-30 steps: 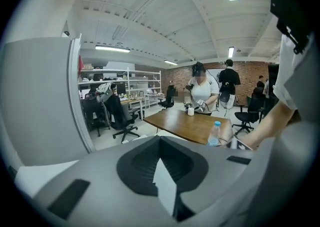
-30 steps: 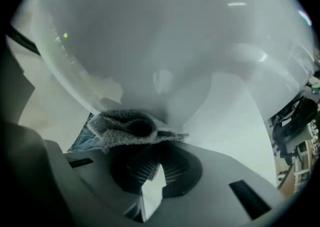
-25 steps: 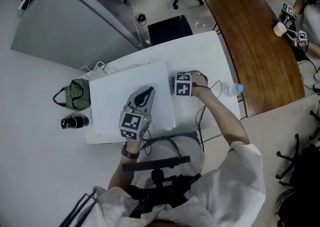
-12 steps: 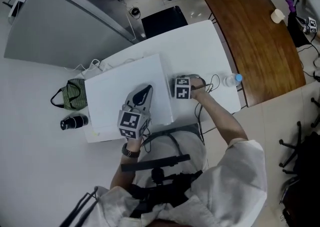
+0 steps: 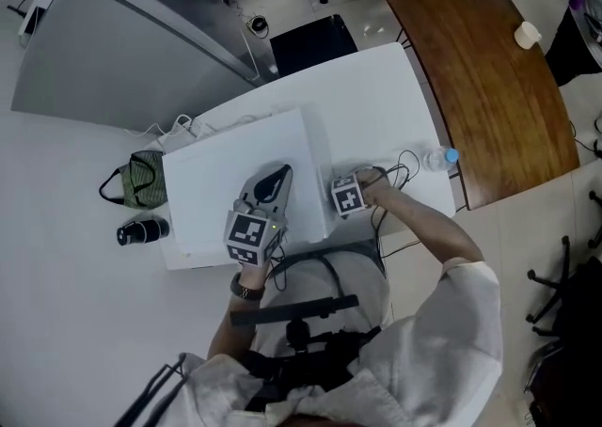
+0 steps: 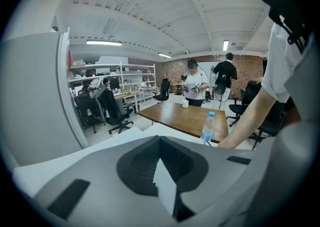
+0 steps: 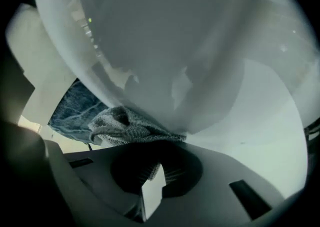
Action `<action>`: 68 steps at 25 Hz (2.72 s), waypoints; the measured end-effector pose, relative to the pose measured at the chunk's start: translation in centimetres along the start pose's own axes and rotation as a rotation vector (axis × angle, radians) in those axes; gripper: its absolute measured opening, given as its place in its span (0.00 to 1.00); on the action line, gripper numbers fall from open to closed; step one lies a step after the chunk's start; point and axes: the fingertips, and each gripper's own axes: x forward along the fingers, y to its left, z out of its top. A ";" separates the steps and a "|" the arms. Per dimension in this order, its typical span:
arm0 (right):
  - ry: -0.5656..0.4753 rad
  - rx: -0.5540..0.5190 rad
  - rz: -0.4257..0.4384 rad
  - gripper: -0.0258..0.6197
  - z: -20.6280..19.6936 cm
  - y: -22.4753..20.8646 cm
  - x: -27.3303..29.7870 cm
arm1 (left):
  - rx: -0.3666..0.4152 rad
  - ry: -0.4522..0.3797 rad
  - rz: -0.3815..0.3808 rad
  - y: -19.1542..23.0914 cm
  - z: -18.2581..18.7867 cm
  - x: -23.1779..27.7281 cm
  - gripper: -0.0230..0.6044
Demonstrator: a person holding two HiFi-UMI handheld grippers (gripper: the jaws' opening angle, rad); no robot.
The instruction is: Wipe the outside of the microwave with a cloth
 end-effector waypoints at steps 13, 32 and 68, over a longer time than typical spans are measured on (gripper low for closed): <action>-0.312 0.388 -0.624 0.07 2.8 -19.0 -18.0 | -0.092 0.022 0.123 3.0 -3.7 -5.8 0.07; -0.798 0.783 -1.087 0.07 29.2 17.3 -21.7 | -0.154 -0.201 -0.047 -1.1 -17.5 -35.2 0.07; -1.043 0.779 -1.096 0.07 41.0 29.8 -22.4 | -0.249 -0.347 0.184 -6.4 -16.5 -48.0 0.07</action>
